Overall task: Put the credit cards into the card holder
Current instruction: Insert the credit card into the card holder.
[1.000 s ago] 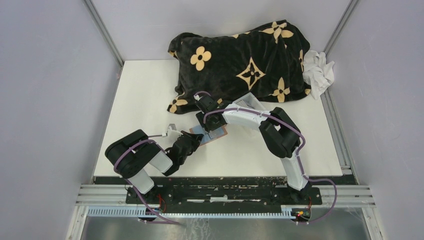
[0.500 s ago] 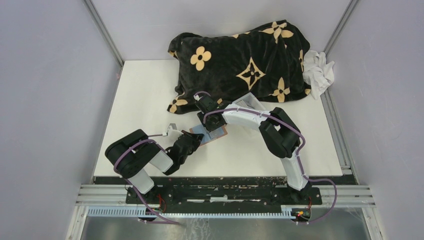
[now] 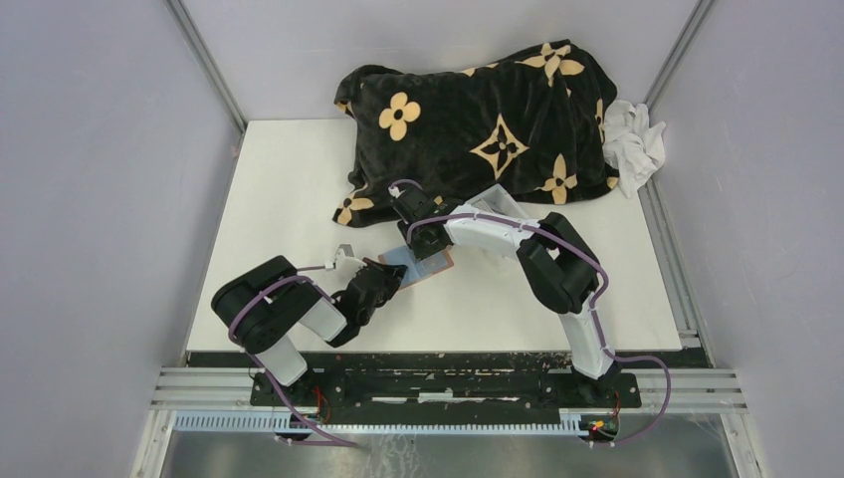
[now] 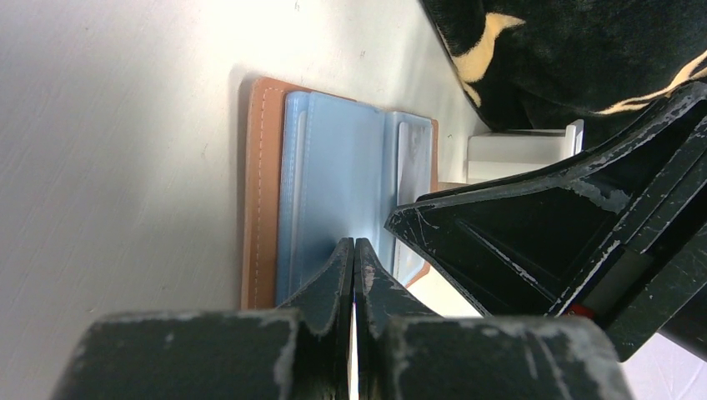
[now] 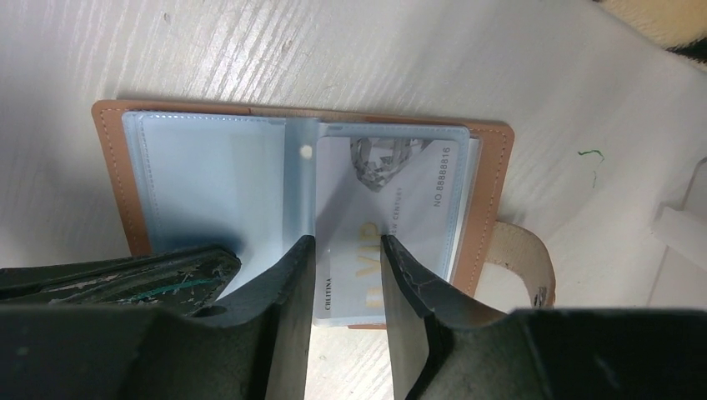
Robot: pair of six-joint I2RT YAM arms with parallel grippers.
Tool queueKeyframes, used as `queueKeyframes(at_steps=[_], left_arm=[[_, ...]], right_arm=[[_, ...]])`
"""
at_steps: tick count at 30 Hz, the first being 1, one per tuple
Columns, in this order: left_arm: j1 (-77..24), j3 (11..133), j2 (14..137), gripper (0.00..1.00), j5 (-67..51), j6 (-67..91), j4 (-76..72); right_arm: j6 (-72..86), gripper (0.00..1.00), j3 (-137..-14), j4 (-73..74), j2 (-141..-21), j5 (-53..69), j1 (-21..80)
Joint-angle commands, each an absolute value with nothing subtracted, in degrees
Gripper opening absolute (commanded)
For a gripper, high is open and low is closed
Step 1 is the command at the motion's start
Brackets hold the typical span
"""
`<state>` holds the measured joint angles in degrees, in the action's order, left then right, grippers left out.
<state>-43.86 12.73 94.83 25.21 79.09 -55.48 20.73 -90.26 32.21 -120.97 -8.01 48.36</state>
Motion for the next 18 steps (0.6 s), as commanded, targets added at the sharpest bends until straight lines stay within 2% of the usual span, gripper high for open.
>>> queueKeyframes(at_steps=[1, 7, 11, 14, 18], left_arm=[[-44.1, 13.48, 95.8, 0.04, 26.54, 78.94, -51.69], [-44.1, 13.58, 95.8, 0.03, 26.97, 79.1, -50.6], [-44.12, 13.71, 95.49, 0.03, 27.53, 79.11, -49.49], [-43.79, 14.03, 94.5, 0.03, 28.27, 78.59, -47.92], [-42.63, 15.35, 92.64, 0.04, 28.43, 76.69, -44.65]], right_arm=[[20.7, 0.37, -90.26, 32.7, -120.76, -9.87, 47.47], [20.52, 0.28, -90.0, 32.86, -120.76, -10.5, 47.12], [20.53, 0.28, -89.96, 32.95, -120.83, -10.55, 46.94], [20.49, 0.33, -90.21, 33.13, -120.59, -10.19, 46.93], [20.36, 0.49, -90.84, 32.88, -119.46, -9.3, 46.93]])
